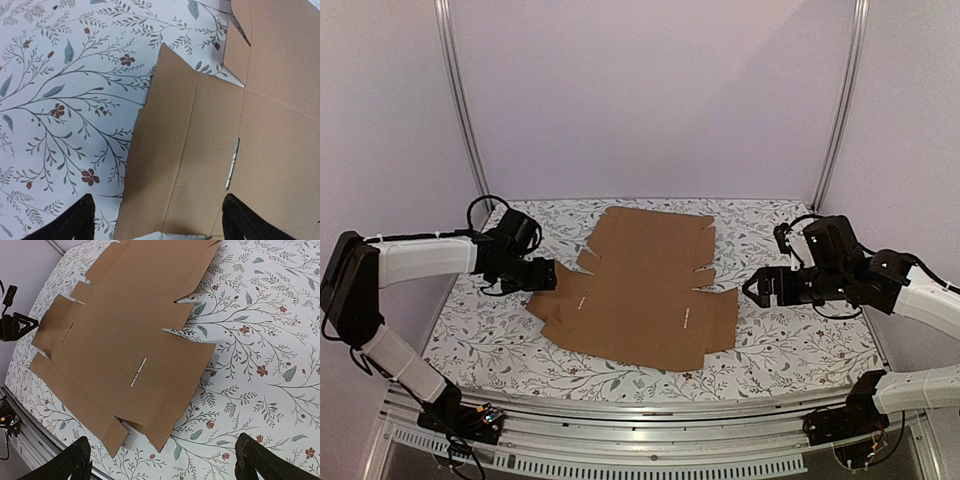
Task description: Fold the paper box
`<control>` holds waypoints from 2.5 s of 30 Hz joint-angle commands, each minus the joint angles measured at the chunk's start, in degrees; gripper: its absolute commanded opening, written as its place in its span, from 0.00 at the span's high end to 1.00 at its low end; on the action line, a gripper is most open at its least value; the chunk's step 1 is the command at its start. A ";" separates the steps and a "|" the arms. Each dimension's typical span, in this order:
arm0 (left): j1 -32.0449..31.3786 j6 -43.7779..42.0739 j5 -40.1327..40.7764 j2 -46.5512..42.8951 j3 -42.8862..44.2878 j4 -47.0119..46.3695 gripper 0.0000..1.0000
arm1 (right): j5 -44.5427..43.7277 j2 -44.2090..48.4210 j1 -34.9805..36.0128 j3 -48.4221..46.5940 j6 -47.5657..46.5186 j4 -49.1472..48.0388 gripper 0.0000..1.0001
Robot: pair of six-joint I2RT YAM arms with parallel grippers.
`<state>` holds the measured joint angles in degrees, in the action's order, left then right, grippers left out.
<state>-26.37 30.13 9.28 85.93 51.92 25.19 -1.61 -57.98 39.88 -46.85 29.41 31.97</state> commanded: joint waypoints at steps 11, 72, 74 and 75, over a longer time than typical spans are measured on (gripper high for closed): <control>6.40 0.41 -11.84 8.87 -1.91 -9.04 0.35 | -0.15 3.44 0.51 1.85 2.05 0.73 0.01; -16.90 51.54 -0.68 -28.20 -36.14 -33.28 1.00 | -12.61 -7.78 12.93 21.87 43.90 -38.62 0.13; -17.21 52.30 -0.93 -28.19 -36.18 -34.50 1.00 | -12.64 -9.42 13.07 21.89 45.39 -40.72 0.15; -17.41 52.64 -0.98 -28.22 -36.27 -34.97 1.00 | -12.56 -10.28 13.21 21.96 45.85 -41.73 0.15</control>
<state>-42.39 80.07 7.86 58.00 16.29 -5.13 -12.01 -65.69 52.27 -25.45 70.85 -3.27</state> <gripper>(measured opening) 0.007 0.857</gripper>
